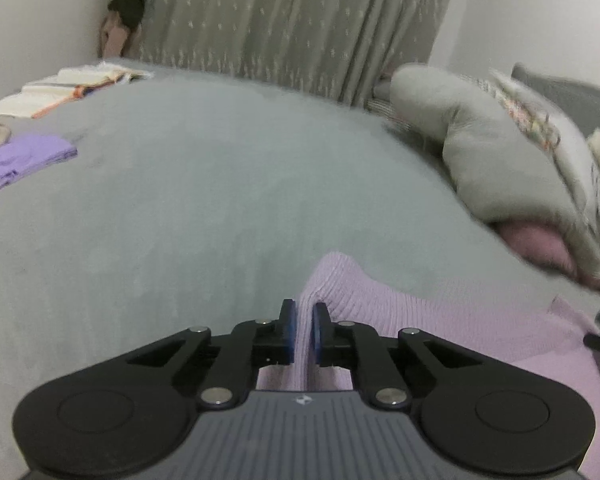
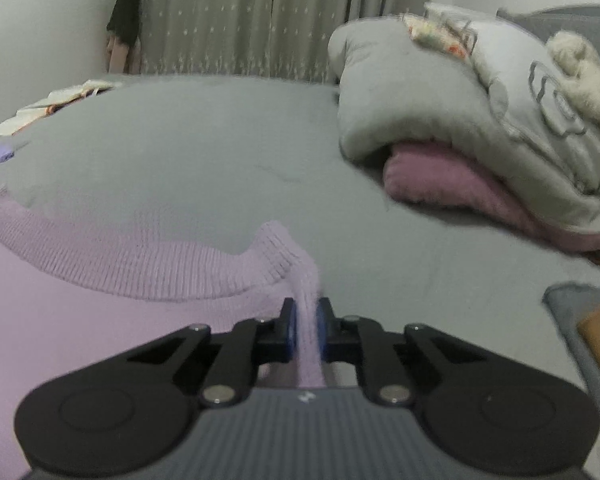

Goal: Fold clothes
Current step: 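Release the sweater edge and open both grippers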

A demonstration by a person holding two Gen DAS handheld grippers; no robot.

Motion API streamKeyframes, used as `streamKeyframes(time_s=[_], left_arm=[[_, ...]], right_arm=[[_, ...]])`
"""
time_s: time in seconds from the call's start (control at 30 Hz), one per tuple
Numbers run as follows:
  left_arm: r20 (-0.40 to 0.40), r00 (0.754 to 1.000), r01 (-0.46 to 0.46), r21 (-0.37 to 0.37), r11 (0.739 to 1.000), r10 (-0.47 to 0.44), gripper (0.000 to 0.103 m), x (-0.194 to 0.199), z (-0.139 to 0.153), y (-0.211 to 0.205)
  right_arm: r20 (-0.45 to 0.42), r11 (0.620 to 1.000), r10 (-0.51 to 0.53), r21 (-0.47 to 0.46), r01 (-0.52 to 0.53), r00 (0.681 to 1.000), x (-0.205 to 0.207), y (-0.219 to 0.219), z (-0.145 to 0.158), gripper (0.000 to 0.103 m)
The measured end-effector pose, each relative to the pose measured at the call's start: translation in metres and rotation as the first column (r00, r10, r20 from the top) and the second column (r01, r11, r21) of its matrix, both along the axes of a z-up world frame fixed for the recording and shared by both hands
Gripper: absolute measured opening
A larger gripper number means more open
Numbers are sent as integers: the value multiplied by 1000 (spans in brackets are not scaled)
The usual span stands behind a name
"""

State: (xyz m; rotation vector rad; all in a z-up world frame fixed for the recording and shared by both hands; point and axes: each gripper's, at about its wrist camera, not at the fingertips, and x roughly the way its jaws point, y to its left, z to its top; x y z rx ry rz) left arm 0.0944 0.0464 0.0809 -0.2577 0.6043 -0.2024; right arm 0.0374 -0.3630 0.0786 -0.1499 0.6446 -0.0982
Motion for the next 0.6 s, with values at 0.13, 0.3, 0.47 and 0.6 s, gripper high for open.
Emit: streamKeyframes(time_s=[0.13, 0.3, 0.47, 0.6], left_arm=[[-56, 998, -3, 35, 999, 5, 11, 6, -14, -4], [-171, 985, -39, -29, 999, 34, 34, 19, -33, 8], [-161, 986, -48, -80, 996, 34, 36, 19, -24, 18], [-174, 983, -84, -138, 987, 59, 44, 14, -17, 30]], right_arm=[[35, 999, -12, -40, 14, 999, 0, 6, 6, 9], [-89, 997, -42, -65, 36, 995, 14, 5, -31, 11], [-43, 992, -85, -100, 80, 995, 9, 7, -19, 20], [-7, 992, -119, -39, 119, 993, -1, -6, -4, 29]])
